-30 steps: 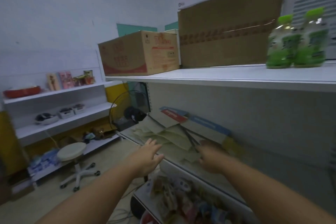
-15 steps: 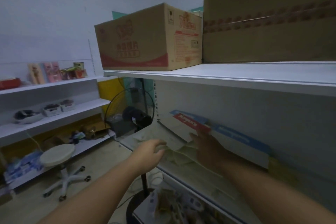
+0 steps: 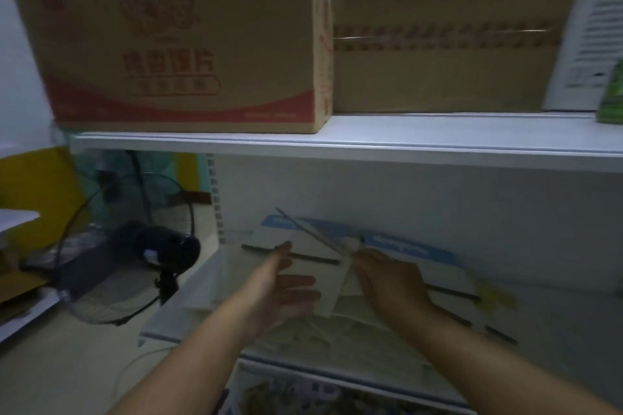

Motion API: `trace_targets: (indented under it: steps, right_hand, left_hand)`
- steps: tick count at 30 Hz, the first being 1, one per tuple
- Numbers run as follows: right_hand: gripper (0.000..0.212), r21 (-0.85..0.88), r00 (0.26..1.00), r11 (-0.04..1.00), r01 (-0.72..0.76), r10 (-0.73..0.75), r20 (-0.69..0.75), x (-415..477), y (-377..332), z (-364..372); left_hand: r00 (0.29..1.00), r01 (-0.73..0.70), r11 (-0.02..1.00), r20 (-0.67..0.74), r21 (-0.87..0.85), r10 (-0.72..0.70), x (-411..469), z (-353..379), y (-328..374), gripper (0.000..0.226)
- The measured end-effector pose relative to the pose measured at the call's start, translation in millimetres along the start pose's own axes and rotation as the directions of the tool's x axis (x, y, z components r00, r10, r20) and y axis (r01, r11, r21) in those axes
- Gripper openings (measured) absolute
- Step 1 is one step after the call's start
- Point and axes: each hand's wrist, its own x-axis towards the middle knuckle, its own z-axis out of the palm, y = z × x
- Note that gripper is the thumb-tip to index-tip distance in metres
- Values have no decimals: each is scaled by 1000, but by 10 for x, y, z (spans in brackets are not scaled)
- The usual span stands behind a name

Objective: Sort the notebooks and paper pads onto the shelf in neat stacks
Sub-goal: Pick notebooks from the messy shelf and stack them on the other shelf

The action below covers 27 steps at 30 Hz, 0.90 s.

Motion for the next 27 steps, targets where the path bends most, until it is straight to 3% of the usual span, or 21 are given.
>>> trace_targets:
  steps: [2, 5, 7, 9, 11, 13, 15, 16, 18, 21, 22, 24, 27]
  right_hand:
    - [28, 53, 993, 992, 114, -115, 30, -76, -167, -28]
    - [23, 124, 965, 964, 235, -246, 85, -171, -222, -49]
    - [32, 109, 985, 988, 112, -125, 122, -173, -34, -67]
    - [45, 55, 976, 983, -178, 169, 135, -207, 340, -96]
    - [53, 16, 865, 903, -430, 406, 296, -282, 778, -66]
    - [65, -24, 744, 828, -560, 515, 426, -348, 1118, 4]
    - [68, -77, 669, 803, -590, 541, 510, -375, 1286, 95]
    - [77, -98, 677, 820, -564, 527, 514, -364, 1324, 129]
    - [94, -112, 776, 882, -459, 459, 432, -346, 1333, 154]
    - [55, -178, 961, 945, -274, 276, -16, -275, 1315, 128]
    - [57, -215, 964, 947, -239, 206, -169, -216, 1250, 91]
    - [67, -241, 938, 937, -253, 176, -298, -42, 1057, -13]
    - [56, -243, 959, 949, -203, 141, -247, 252, 511, -139]
  left_hand:
    - [982, 106, 989, 165, -104, -88, 29, 111, -46, 34]
    - [997, 49, 975, 75, -217, -34, 153, 208, -138, 19]
    - [1000, 20, 972, 28, -232, -14, 222, 185, -163, 22]
    - [999, 10, 976, 44, -217, -1, 251, 143, -167, 25]
    - [998, -6, 982, 68, -189, 19, 247, 133, -184, 27]
    - [996, -14, 987, 85, -159, 27, 199, 175, -198, 30]
    - [993, -35, 988, 109, -152, 52, 204, 196, -238, 39]
    - [991, -51, 987, 112, -154, 68, 210, 194, -247, 44]
    - [991, -75, 986, 102, -149, 91, 239, 189, -254, 52]
    - [989, -108, 978, 85, -177, 124, 247, 235, -261, 52]
    - [988, -129, 973, 64, -193, 144, 245, 264, -268, 50]
    - [982, -176, 958, 27, -225, 187, 236, 342, -291, 40]
    - [969, -244, 941, -11, -235, 248, 233, 524, -295, 24]
